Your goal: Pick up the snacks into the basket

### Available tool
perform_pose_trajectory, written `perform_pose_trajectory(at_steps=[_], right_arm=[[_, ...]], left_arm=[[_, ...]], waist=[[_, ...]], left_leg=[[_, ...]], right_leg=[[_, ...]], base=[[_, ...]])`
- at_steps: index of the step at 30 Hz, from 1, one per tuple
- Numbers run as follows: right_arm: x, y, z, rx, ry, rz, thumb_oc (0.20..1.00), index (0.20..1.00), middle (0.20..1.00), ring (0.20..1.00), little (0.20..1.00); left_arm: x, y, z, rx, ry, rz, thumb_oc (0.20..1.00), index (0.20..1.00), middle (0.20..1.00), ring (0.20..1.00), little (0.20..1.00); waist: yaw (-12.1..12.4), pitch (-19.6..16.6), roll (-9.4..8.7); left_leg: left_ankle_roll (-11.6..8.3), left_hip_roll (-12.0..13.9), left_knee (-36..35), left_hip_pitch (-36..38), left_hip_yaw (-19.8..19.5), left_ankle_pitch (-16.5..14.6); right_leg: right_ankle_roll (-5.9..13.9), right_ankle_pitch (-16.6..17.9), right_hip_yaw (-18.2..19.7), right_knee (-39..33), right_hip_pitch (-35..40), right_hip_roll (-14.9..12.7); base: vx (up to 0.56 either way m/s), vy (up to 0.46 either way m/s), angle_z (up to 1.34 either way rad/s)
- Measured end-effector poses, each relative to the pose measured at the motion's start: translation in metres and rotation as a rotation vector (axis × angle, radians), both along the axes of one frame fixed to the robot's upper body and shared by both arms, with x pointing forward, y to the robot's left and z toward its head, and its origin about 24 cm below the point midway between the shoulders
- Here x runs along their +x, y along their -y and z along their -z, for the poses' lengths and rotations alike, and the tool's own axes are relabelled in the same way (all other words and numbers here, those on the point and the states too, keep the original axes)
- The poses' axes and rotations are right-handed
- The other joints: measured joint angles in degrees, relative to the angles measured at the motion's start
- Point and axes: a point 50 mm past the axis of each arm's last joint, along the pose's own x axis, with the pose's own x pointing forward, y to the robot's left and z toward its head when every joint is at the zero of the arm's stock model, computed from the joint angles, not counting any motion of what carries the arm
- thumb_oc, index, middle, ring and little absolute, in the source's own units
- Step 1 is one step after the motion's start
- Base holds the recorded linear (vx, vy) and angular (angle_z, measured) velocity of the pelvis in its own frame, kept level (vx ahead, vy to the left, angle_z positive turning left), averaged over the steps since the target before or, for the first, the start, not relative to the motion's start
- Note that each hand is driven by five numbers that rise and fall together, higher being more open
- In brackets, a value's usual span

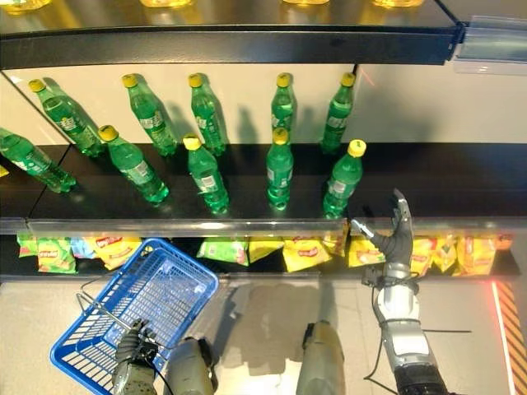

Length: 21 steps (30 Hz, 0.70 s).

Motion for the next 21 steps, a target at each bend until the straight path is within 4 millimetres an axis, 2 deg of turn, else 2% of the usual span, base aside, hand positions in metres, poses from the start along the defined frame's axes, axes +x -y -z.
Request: perform_pose_trajectory(at_steps=[7,11,21], right_arm=[[0.016,0.002,0.001,0.009,-0.024,0.034,1.000,1.000,1.000,1.000,1.000],[0.019,0.001,-0.003,0.011,-0.016,0.041,1.000,1.000,1.000,1.000,1.000],[0.031,0.000,0.005,0.009,-0.078,0.048,1.000,1.000,1.000,1.000,1.000]], left_arm=[[-0.001,0.000,0.000,-0.008,0.002,0.010,0.200,0.200,0.200,0.200,0.200],[-0.001,0.000,0.000,-0.009,0.003,0.013,0.200,0.200,0.200,0.200,0.200],[-0.004,0.000,0.001,-0.010,-0.004,0.013,0.200,0.200,0.200,0.200,0.200]], waist=[[1.28,-0.01,0.05],[1.13,-0.01,0.12],[1.29,0.21,0.50]], left_leg=[[0.19,-0.33,-0.06,-0.28,-0.36,0.12],[0.34,-0.60,0.02,-1.03,-0.96,0.23],[0.35,-0.69,0.05,-1.24,-1.07,0.24]], right_leg=[[-0.01,-0.09,-0.54,0.07,0.18,-0.50],[0.11,-0.12,-0.98,0.09,0.14,-0.76],[0.14,-0.13,-1.07,0.11,0.05,-0.85]], base=[[0.00,0.000,0.02],[0.00,0.004,0.09],[0.00,0.001,0.00]])
